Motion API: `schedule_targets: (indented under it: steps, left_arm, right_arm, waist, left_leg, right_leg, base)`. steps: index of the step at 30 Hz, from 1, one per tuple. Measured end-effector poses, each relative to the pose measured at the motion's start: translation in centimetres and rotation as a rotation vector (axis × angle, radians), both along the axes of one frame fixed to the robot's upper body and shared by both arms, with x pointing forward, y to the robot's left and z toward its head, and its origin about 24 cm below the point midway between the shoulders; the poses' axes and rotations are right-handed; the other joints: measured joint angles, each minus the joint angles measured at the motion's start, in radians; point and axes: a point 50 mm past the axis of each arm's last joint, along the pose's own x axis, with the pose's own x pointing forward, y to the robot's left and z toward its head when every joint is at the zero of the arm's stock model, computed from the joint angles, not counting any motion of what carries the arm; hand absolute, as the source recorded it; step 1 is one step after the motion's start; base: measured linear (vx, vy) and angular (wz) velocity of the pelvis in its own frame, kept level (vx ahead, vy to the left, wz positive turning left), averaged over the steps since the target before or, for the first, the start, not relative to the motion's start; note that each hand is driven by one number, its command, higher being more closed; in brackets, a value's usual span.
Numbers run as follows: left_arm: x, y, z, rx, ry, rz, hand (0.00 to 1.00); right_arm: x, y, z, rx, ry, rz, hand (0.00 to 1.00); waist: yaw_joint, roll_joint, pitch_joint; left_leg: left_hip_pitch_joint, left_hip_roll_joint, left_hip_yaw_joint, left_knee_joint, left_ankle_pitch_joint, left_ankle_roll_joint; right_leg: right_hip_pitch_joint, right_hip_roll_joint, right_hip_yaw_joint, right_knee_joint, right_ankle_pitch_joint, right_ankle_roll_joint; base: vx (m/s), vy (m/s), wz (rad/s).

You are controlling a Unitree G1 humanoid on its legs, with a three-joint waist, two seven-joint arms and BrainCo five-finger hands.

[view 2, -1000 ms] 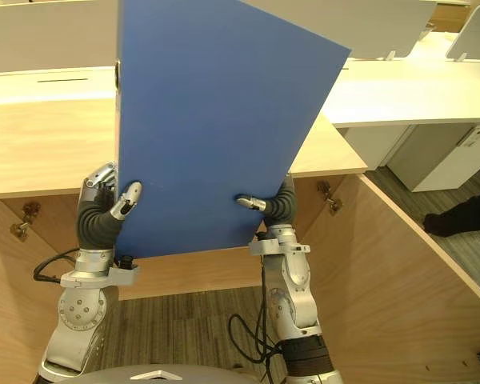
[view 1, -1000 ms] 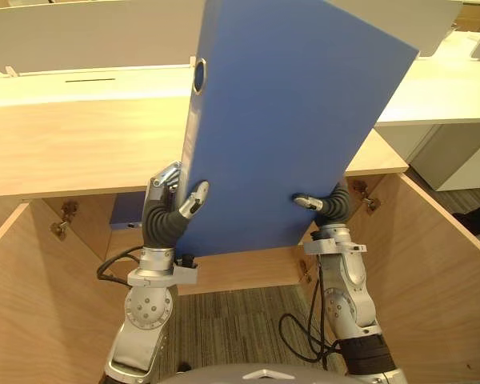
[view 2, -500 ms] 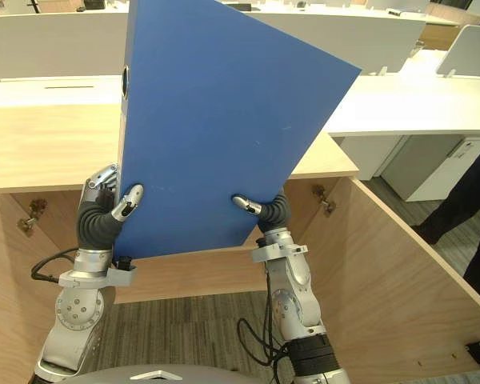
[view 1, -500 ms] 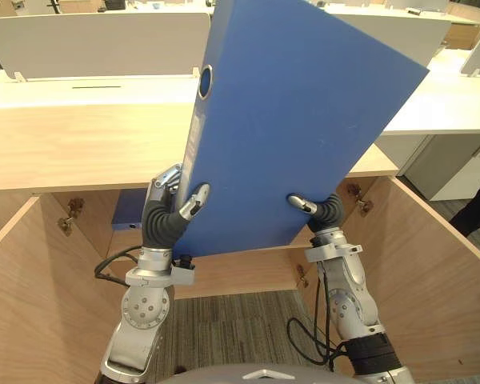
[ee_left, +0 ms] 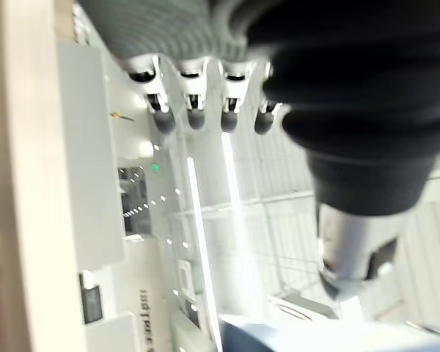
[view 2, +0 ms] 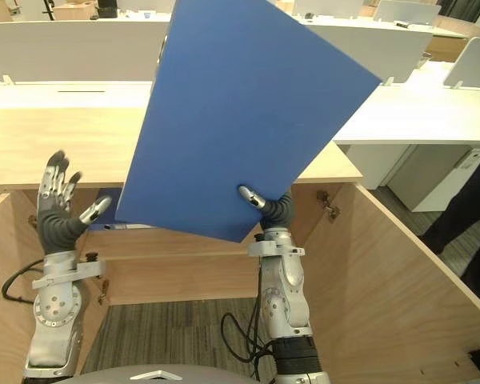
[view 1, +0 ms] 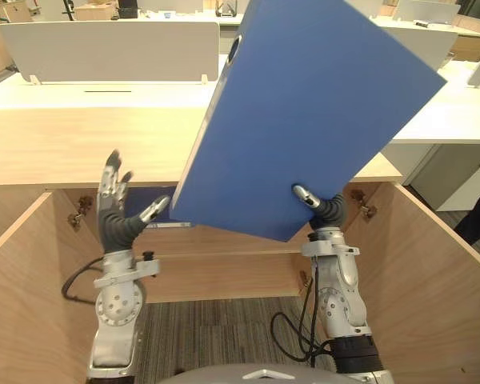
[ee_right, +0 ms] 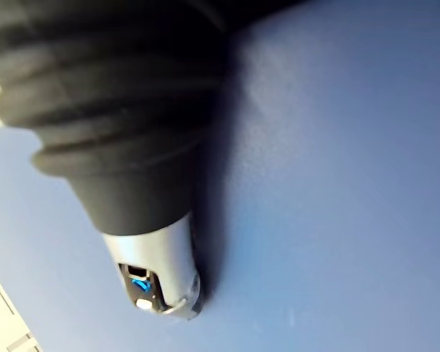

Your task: Walk over to the cabinet, pick up the folder, carry it to the office cabinet, place the folder inside the office cabinet, then close the office cabinet door

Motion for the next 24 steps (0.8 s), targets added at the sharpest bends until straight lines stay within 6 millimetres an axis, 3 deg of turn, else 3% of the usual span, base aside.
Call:
schedule_targets:
  steps: [5,9,14,17,19,24]
  left_arm:
    - [-1.3,3.4,-4.9,-0.07,0.237,0.162,0.0]
    - [-2.7,4.6,-9.1,-0.121,0.438,0.22,0.0]
    - [-6.5,5.6,-15.9,-0.207,0.801,0.279,0.0]
    - [-8.5,5.8,-18.2,-0.251,0.927,0.308,0.0]
    - [-10.9,5.7,-20.6,-0.307,1.068,0.341,0.0]
    - [-15.1,5.1,-23.6,-0.389,1.294,0.374,0.0]
  right_arm:
    - [-0.5,-1.0,0.7,-0.047,-0.031,-0.094,1.0]
    - [-0.7,-1.1,0.4,-0.067,-0.007,-0.126,1.0]
    - [-1.1,-0.8,-0.6,-0.14,0.046,-0.129,1.0]
    - [-1.1,-0.7,-0.9,-0.154,0.059,-0.121,1.0]
    - [-1.2,-0.1,-1.2,-0.167,0.071,-0.092,1.0]
    - [-1.2,0.5,-3.1,-0.228,0.151,-0.036,1.0]
  waist:
    - [0.007,0.002,0.0]
    - [0.006,0.007,0.002]
    - [0.009,0.01,0.004]
    - [0.01,0.01,0.006]
    - [0.011,0.01,0.009]
    - [0.011,0.002,0.016]
  left_leg:
    - [0.001,0.0,0.0,0.0,-0.001,-0.001]
    - [0.002,0.001,-0.003,0.0,-0.002,-0.002]
    - [0.0,0.002,-0.012,0.0,-0.002,-0.003]
    - [-0.002,0.002,-0.014,0.0,-0.003,-0.004]
    - [-0.004,0.004,-0.015,0.0,-0.005,-0.007]
    - [-0.012,0.003,-0.023,0.0,-0.011,-0.01]
  right_leg:
    - [0.002,0.0,-0.001,-0.001,0.0,0.0]
    - [0.004,0.0,-0.003,-0.001,-0.003,0.002]
    - [0.008,0.0,-0.014,-0.002,-0.007,0.003]
    - [0.008,0.0,-0.016,-0.003,-0.008,0.002]
    - [0.008,-0.001,-0.017,-0.005,-0.006,-0.002]
    - [0.008,0.0,-0.027,-0.01,-0.01,-0.003]
  base:
    - [0.0,0.0,0.0]
    - [0.0,0.0,0.0]
    - [0.0,0.0,0.05]
    - [0.0,0.0,0.01]
    - [0.0,0.0,0.0]
    - [0.01,0.0,0.04]
